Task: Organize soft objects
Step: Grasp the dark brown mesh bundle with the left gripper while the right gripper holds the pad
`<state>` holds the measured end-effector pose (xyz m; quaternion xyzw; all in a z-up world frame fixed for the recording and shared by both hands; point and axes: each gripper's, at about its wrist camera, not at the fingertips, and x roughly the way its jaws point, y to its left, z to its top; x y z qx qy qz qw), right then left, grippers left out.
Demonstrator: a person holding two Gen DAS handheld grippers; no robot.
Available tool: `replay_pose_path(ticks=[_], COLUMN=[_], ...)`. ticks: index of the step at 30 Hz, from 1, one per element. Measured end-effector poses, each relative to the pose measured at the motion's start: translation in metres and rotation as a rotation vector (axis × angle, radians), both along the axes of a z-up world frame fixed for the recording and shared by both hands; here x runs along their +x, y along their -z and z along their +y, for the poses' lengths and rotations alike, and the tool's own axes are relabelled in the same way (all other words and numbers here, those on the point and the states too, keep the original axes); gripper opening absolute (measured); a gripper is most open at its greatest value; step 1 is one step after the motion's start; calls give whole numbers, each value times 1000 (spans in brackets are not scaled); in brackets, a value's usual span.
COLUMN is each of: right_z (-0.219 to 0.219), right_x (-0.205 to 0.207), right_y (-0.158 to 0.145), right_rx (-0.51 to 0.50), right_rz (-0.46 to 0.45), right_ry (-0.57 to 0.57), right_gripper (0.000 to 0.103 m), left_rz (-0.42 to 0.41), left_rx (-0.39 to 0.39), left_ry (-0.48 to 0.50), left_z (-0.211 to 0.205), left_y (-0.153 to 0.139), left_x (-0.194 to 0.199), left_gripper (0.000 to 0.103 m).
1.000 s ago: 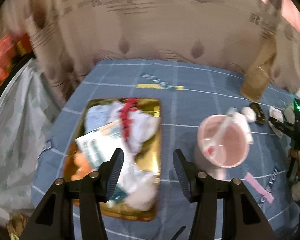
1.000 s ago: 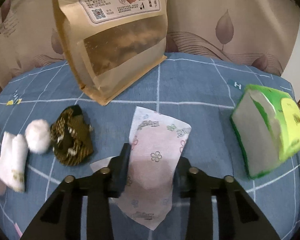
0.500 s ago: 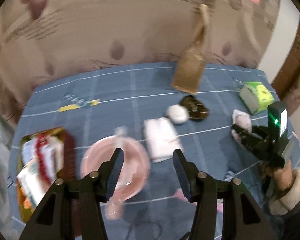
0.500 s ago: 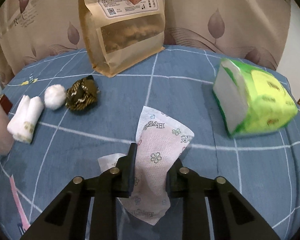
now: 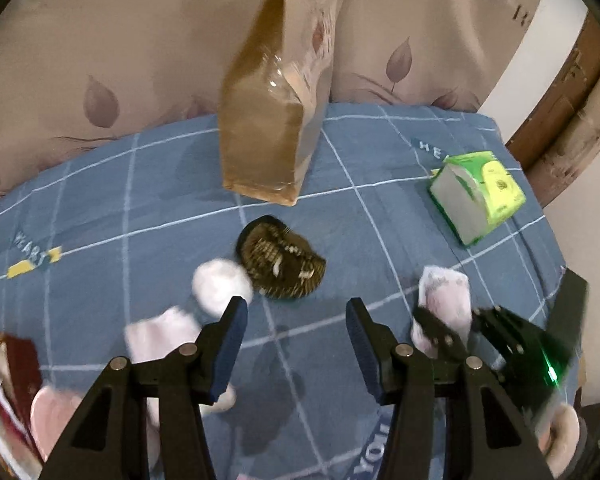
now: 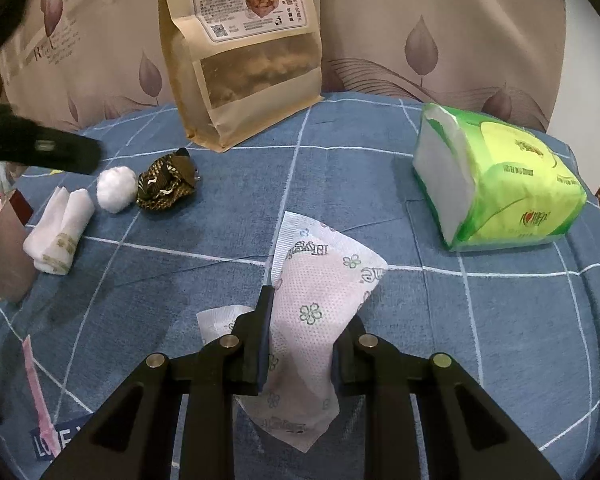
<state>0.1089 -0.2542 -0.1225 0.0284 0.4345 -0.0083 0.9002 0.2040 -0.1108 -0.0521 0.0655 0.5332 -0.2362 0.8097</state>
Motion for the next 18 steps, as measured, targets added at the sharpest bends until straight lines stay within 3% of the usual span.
replay_pose_path(ticks=[8,18], right_z=[-6,-7], right_x=[0,-1], right_y=[0,0], right_rx=[43,59], right_rz=[-4,-6], right_ry=[-1,-1], right_gripper=[22,22], left_rz=[61,75], left_rx=[60,129], left_ry=[0,-48], left_z=[-41,-54], left_y=[36,73], left_x=[46,78], left_gripper=[52,52])
